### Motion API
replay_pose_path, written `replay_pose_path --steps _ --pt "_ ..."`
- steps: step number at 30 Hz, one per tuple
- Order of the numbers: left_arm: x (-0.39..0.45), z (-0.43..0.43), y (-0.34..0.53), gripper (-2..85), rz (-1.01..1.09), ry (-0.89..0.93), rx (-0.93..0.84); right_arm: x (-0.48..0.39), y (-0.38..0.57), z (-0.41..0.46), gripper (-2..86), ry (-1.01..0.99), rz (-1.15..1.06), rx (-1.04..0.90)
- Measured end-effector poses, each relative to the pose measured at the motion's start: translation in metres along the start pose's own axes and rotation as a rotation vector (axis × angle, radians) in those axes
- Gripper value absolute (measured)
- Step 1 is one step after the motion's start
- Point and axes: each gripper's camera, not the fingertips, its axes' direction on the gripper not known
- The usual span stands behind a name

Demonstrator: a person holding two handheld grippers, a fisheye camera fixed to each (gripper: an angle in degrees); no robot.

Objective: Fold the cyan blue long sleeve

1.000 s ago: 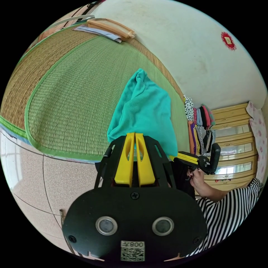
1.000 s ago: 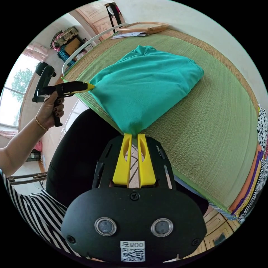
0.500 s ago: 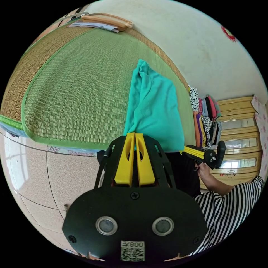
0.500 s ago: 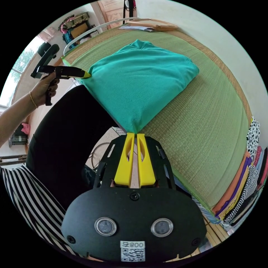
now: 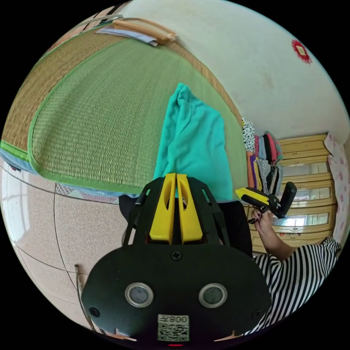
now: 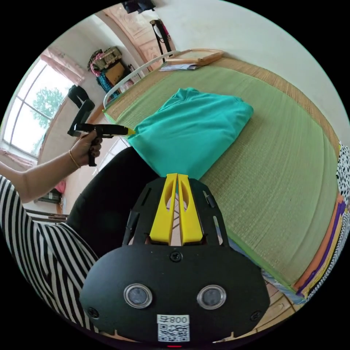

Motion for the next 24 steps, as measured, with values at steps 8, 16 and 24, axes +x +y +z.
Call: replay_pose_path --steps 8,16,24 --pt "-0.015 0.023 0.009 0.1 0.005 0.031 -0.018 -0.008 0.029 0.052 0.2 0.129 -0.091 -0.06" --pt "-0.022 0.03 0.021 0.2 -0.002 0.009 -0.026 0.036 0.057 0.056 0.2 -0.015 0.022 -0.057" --pt "-0.021 0.012 0.045 0.5 -0.031 0.098 0.067 0.101 0.105 0.063 0.2 -0.265 0.206 -0.007"
